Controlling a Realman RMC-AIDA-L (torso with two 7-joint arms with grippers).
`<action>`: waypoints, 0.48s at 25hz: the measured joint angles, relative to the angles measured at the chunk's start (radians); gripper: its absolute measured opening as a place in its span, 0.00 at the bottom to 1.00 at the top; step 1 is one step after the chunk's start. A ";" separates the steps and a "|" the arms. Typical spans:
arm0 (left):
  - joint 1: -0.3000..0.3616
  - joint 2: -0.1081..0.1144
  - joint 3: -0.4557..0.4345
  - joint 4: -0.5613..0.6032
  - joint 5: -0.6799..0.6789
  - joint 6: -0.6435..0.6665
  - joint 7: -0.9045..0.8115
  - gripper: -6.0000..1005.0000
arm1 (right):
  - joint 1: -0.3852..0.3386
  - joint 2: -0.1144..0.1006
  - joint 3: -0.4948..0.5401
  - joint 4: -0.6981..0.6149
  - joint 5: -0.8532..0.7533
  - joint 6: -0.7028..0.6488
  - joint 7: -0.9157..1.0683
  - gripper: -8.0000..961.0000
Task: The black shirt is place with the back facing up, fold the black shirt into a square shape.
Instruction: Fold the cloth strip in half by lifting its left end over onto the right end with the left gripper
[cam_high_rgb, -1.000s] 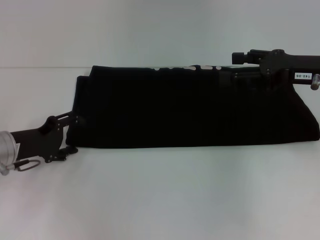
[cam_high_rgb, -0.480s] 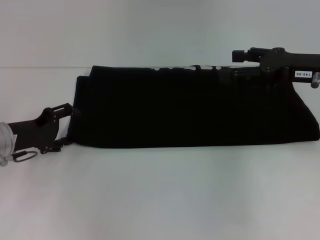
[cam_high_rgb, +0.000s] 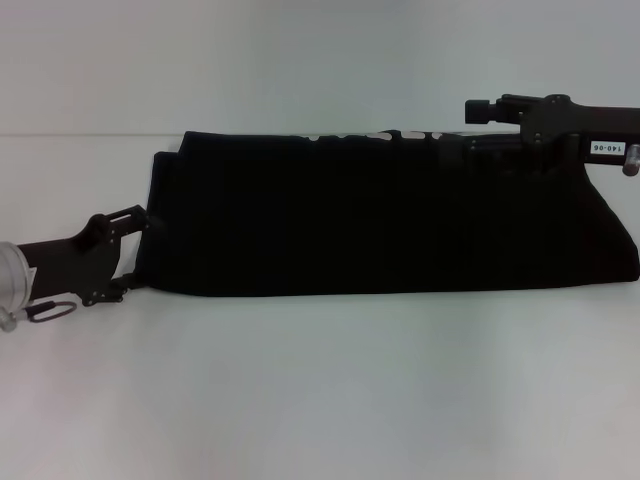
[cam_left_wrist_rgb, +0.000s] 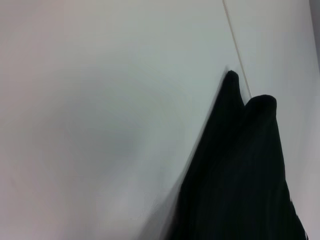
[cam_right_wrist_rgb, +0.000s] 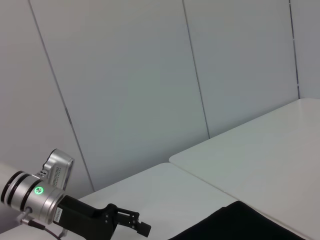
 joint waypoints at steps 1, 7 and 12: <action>0.000 0.000 0.000 0.000 0.000 0.003 0.004 0.90 | -0.001 0.000 0.000 0.000 0.000 0.000 0.000 0.95; 0.005 0.000 0.021 0.003 0.002 0.019 0.015 0.90 | -0.001 0.000 0.000 0.000 0.000 -0.002 0.003 0.95; 0.008 0.001 0.026 0.015 0.004 0.044 0.016 0.90 | -0.001 0.000 0.000 0.000 0.000 -0.006 0.004 0.95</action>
